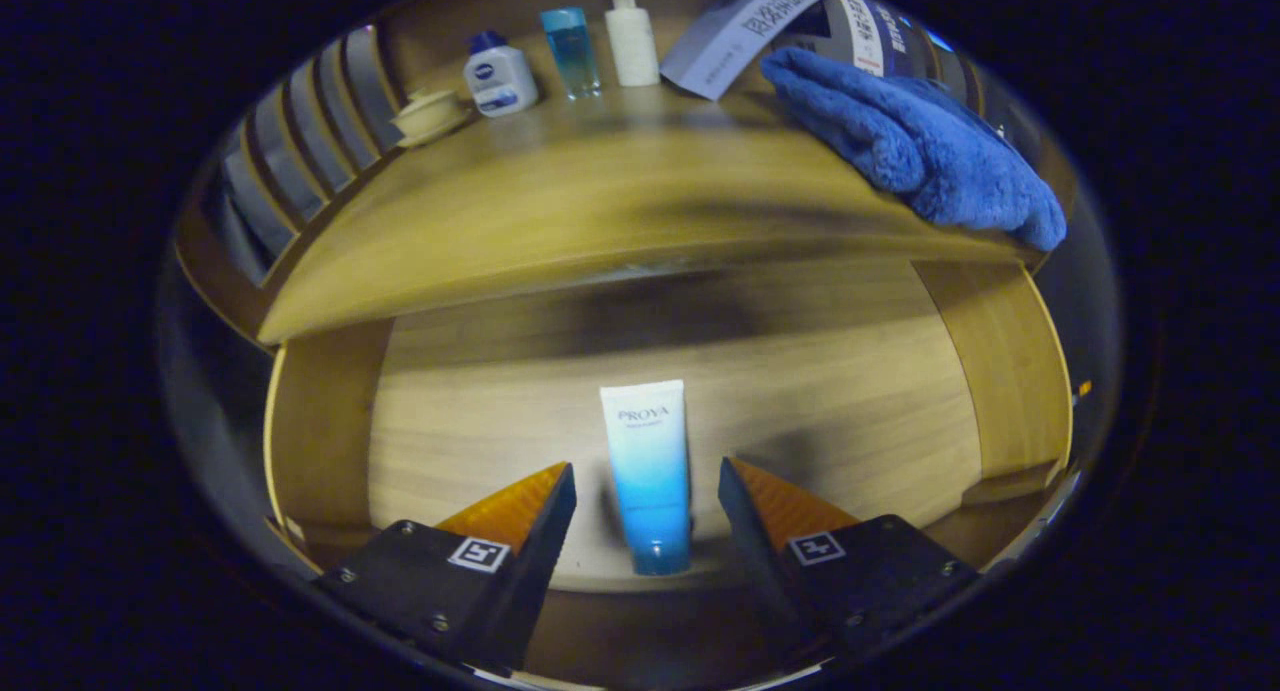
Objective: Pull open the drawer, take out the items inside it, and place them on the countertop above the cabinet.
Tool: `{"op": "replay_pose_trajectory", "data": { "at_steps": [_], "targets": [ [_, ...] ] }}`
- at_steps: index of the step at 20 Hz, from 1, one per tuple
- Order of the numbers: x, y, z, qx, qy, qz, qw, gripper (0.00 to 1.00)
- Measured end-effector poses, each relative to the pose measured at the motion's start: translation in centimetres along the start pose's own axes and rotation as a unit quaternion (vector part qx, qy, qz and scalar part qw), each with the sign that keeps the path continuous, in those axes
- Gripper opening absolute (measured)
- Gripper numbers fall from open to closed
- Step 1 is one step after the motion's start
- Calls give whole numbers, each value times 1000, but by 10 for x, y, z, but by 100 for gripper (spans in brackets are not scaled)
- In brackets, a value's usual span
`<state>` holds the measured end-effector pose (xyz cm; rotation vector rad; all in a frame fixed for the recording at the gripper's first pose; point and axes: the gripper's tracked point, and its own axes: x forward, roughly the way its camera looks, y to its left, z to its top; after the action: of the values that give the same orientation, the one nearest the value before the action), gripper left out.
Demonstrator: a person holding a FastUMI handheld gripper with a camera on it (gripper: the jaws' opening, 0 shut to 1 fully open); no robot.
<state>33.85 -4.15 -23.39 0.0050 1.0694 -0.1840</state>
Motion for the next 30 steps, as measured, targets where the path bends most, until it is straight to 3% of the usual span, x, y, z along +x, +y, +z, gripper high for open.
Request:
{"op": "replay_pose_trajectory", "data": {
  "at_steps": [1,4,6,11,15,21,25,30],
  "targets": [
    [6,2,-2,-9,9,5,1000,85],
    [21,6,-5,-11,12,22,1000,49],
    [8,6,-3,-10,3,35,999,40],
    [-12,7,9,5,-67,61,996,40],
    [-36,4,15,-17,-143,66,987,40],
    [-68,16,27,-16,-252,113,961,40],
    [-101,14,35,-9,-313,119,942,40],
    [-163,25,80,10,-376,148,915,39]
  ]
}}
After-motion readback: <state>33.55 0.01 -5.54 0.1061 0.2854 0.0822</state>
